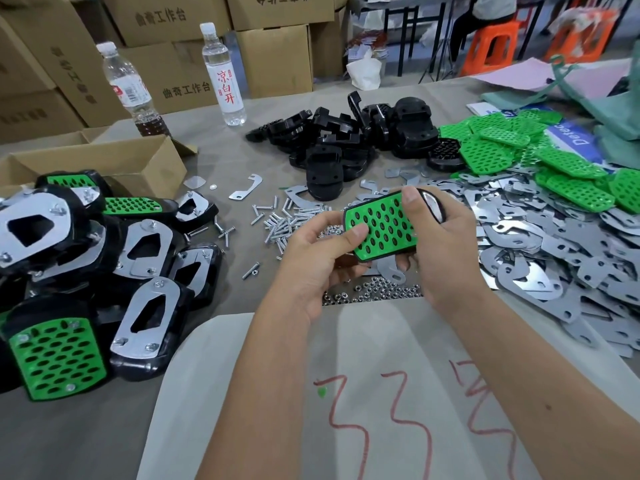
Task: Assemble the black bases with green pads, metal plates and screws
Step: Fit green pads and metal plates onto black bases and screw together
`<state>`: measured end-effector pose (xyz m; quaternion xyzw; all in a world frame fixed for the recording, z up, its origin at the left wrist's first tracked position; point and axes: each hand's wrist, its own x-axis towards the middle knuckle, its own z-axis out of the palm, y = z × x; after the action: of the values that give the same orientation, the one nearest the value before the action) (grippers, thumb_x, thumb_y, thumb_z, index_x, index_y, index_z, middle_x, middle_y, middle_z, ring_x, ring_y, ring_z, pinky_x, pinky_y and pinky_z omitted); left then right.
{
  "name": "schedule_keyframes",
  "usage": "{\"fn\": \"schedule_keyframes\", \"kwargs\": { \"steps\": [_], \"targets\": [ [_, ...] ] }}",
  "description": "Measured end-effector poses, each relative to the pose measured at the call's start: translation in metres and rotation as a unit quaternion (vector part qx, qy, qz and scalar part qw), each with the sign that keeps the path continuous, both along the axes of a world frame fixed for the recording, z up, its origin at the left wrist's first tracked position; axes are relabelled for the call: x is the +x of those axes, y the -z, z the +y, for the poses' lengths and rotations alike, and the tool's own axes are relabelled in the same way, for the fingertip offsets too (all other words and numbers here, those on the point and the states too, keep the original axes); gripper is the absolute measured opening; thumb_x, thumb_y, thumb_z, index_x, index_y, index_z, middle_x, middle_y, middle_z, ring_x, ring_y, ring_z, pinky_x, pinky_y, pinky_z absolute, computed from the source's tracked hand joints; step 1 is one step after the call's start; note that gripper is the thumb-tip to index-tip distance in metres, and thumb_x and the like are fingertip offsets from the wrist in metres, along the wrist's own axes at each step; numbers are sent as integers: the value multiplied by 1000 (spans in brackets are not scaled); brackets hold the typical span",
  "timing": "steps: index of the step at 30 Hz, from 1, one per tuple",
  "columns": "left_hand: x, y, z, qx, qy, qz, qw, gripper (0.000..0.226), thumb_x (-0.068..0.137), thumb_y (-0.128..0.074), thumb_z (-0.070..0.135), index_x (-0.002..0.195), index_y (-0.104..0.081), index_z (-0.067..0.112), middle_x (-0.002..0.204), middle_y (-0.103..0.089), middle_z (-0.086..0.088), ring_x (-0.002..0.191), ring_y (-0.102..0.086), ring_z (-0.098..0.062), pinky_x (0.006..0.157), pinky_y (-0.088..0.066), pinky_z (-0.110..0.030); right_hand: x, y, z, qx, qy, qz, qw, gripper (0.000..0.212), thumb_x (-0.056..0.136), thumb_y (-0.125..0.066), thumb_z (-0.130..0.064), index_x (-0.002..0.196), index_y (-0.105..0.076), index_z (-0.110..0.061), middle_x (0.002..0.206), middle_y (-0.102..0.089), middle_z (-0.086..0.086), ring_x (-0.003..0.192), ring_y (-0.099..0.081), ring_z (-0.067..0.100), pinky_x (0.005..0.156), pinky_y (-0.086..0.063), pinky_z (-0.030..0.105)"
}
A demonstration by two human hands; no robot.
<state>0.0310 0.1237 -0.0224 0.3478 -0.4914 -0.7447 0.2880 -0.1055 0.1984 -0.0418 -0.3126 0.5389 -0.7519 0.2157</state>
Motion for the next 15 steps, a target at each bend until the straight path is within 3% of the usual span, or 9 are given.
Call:
{"fn": "schedule_keyframes", "kwargs": {
  "steps": [6,8,9,11,12,15],
  "targets": [
    [-6,1,0,-22,-28,-7,999,15,90,-77,9,90,-63,12,89,-79,-16,63,-73,-23,46,-52,-21,-4,2,-3,39,26,30,998,24,98,-63,-28,76,-68,-22,62,-55,-5,47,-50,18,38,-41,26],
    [-12,6,5,-92,-58,-41,993,10,92,-78,15,98,-69,13,92,-79,-13,68,-75,-22,52,-56,-25,-4,2,-3,50,69,26,996,25,97,-64,-27,73,-68,-21,59,-56,-5,44,-52,20,37,-43,28],
    [-16,10,6,-184,-79,-90,976,14,93,-77,22,105,-70,19,98,-78,-8,74,-75,-20,60,-59,-30,-4,2,-3,57,95,24,994,24,96,-65,-28,74,-68,-19,59,-58,-4,44,-56,22,37,-45,31],
    [-21,17,9,-419,-90,-183,885,35,91,-74,32,124,-65,33,119,-66,5,105,-68,-15,88,-56,-35,-7,0,-1,73,130,18,989,22,95,-66,-30,78,-67,-15,65,-63,3,46,-63,28,37,-50,39],
    [-22,18,10,-499,-63,-187,844,48,87,-70,31,135,-61,34,130,-59,7,121,-59,-13,101,-49,-34,-8,-1,0,82,132,11,988,23,95,-66,-30,81,-67,-12,70,-65,7,51,-66,30,39,-52,40],
    [-26,17,16,-570,34,-170,803,80,73,-61,14,152,-49,22,155,-45,2,146,-38,-16,123,-29,-31,-10,-10,3,82,54,-42,994,27,98,-67,-31,82,-70,-10,72,-65,7,62,-66,23,46,-53,32]
  ]
}}
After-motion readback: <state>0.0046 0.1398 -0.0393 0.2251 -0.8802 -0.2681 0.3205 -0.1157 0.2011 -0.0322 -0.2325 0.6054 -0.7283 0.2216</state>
